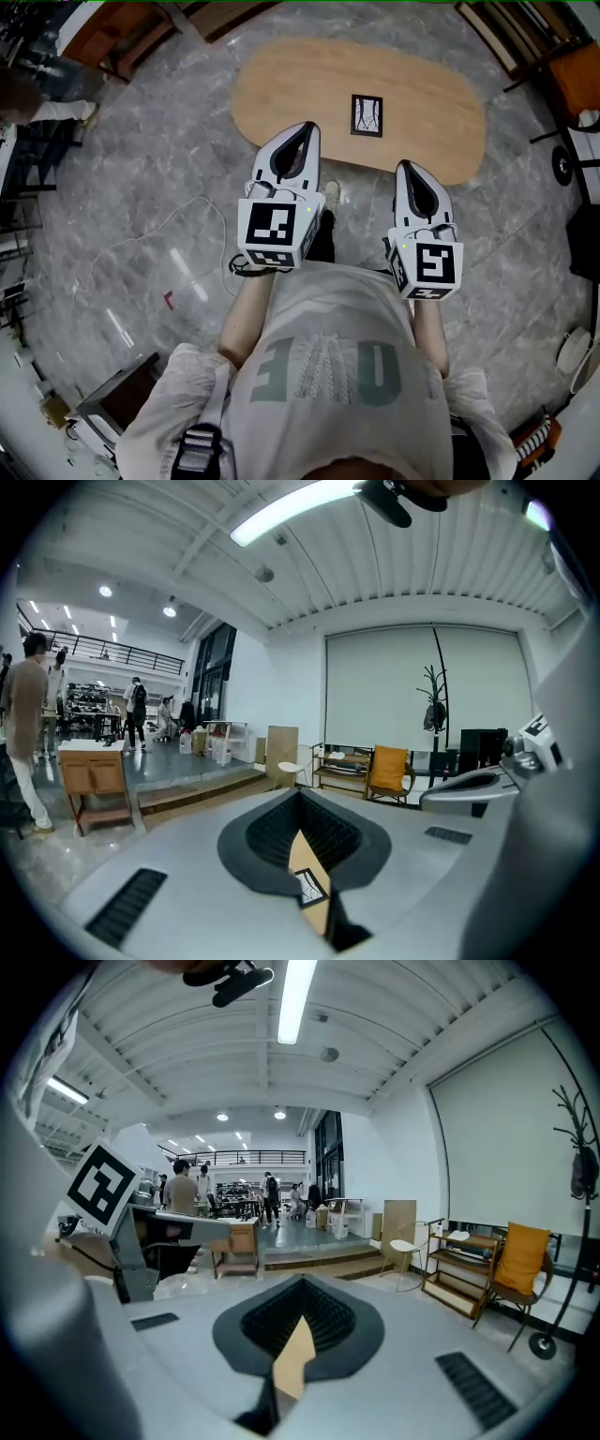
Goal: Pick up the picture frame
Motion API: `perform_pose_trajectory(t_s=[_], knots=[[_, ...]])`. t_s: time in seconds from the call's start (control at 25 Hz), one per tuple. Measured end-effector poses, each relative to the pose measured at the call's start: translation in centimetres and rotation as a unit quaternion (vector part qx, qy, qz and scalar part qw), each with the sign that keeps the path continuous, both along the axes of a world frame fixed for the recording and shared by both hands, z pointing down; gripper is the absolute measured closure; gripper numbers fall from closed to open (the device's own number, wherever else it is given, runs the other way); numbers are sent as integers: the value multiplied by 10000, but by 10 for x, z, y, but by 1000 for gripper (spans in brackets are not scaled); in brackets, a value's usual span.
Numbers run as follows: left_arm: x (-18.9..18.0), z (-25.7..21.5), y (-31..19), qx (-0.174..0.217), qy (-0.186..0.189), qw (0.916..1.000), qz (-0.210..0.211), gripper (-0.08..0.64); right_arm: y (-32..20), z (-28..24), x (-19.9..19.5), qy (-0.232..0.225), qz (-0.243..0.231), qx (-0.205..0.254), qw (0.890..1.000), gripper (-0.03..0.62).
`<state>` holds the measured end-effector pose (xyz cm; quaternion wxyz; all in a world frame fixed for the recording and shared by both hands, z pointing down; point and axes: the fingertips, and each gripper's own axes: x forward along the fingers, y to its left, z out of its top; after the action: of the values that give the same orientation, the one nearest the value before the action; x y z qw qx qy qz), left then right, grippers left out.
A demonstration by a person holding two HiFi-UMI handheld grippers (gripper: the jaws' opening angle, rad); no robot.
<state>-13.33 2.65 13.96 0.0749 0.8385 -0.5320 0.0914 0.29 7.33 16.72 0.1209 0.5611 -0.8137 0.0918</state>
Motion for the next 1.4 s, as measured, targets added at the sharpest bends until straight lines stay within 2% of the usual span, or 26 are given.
perform_pose_trajectory(t_s=[0.44, 0.68, 0.8, 1.0, 1.28, 1.4], knots=[[-17, 5, -129, -100, -178, 9996, 190, 551, -136, -2, -15, 112, 198, -95, 9997, 588], [0, 17, -174, -299, -156, 9982, 494, 551, -178, 5, -5, 123, 431, -263, 9986, 588], [13, 19, -184, -324, -167, 9974, 616, 551, -186, 6, 5, 116, 490, -296, 9983, 588], [34, 29, -187, -455, -266, 9970, 559, 551, -192, 15, 28, 80, 553, -415, 9976, 588], [58, 39, -176, -656, -321, 9970, 250, 551, -192, 10, 50, 0, 171, -325, 9993, 588], [70, 30, -170, -574, -324, 9976, 223, 551, -194, 11, 60, -72, 78, -345, 9993, 588]])
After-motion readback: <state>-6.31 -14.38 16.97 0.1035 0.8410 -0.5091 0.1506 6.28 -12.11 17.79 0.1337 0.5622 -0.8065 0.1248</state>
